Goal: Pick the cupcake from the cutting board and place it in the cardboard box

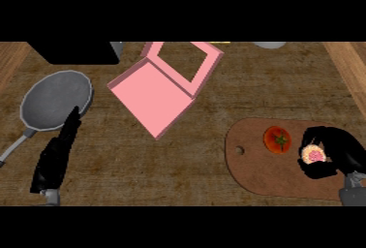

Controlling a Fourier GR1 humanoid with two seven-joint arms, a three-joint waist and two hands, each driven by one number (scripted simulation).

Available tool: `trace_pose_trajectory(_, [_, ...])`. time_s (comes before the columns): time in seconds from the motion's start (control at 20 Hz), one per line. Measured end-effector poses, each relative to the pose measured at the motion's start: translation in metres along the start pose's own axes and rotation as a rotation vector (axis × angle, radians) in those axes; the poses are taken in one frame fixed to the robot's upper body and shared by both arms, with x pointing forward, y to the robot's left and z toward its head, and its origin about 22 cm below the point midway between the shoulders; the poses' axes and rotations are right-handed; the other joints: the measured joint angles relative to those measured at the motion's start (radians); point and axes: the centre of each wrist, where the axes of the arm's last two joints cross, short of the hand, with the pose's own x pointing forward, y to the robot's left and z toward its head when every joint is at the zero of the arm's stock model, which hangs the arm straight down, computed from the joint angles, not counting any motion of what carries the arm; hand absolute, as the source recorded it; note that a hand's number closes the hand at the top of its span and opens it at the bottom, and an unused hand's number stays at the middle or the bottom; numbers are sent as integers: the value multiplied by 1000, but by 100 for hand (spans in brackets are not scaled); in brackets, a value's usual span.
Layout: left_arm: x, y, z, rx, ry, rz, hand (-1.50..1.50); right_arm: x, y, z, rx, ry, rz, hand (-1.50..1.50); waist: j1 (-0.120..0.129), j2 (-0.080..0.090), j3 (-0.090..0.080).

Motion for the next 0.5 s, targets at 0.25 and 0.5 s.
trace_pose_trajectory(0.25, [8,4,-6,-13,-7,3,0,46,-5,-30,-66,-77,83,150,13,1,-2])
trace_pose_trajectory(0.5, [5,3,-10,-18,-9,3,0,107,-12,-58,-143,-159,178,150,17,-2,-8])
